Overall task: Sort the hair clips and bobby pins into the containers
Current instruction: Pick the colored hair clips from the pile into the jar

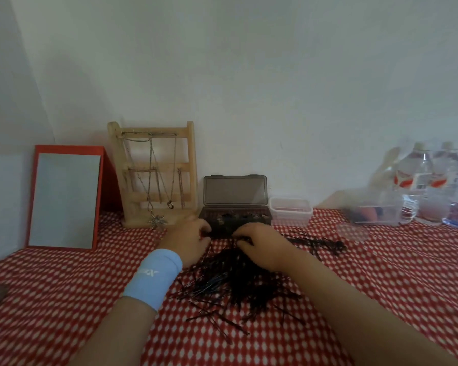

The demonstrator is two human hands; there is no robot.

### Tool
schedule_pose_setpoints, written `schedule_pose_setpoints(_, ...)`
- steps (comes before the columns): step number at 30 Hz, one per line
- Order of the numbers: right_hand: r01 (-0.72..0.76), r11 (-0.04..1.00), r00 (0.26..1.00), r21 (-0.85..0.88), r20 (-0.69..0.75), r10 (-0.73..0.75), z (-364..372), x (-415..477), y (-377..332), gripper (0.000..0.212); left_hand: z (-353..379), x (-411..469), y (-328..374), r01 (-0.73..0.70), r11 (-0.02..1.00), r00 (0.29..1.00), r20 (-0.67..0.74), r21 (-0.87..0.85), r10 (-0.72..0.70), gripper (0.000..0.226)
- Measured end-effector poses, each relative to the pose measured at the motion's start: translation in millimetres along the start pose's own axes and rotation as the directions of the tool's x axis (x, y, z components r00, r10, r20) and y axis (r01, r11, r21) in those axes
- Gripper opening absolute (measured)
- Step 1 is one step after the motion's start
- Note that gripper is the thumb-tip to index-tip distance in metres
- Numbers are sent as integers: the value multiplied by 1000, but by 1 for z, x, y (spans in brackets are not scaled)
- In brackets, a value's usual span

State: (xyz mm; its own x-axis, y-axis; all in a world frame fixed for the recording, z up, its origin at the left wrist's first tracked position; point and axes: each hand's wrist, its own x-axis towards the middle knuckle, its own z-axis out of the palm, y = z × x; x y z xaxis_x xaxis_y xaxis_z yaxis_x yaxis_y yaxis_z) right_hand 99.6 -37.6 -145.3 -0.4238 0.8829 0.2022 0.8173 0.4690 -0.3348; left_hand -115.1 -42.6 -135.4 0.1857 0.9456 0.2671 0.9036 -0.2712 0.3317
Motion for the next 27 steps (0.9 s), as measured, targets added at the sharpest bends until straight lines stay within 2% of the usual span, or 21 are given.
schedule_pose_setpoints(2, -35, 999, 999, 6, -2, 35, -8, 0, 6, 36, 6, 7, 5, -17, 1000, 994, 106, 1, 17, 38)
schedule_pose_setpoints(9, -80, 997, 986, -1, 150, 79, -19, 12, 19, 42, 18, 33, 9, 10, 999, 955, 294, 53, -25, 51)
schedule_pose_setpoints(12, -162, 985, 987, 54, 31, 161, -27, 15, 30, 40, 26, 42, 8, 17, 999, 958, 284, 51, -31, 49)
schedule_pose_setpoints(15, -243, 970, 968, 2, -58, 243, -33, 17, 46, 41, 33, 47, 12, -16, 995, 949, 315, 94, -15, 48)
schedule_pose_setpoints(18, -271, 959, 959, -85, 65, 277, -30, 18, 54, 47, 39, 49, 20, -52, 990, 942, 335, 127, 7, 46)
schedule_pose_setpoints(21, -225, 965, 959, -136, 145, 244, -24, 14, 52, 55, 41, 49, 28, -75, 996, 939, 339, 51, 53, 37)
schedule_pose_setpoints(24, -170, 983, 966, -65, 184, 180, -29, 4, 47, 55, 41, 51, 35, -75, 997, 939, 336, -27, 79, 34)
schedule_pose_setpoints(27, -181, 983, 973, 38, 155, 173, -39, -3, 47, 51, 43, 58, 39, -83, 996, 955, 288, 17, 75, 37)
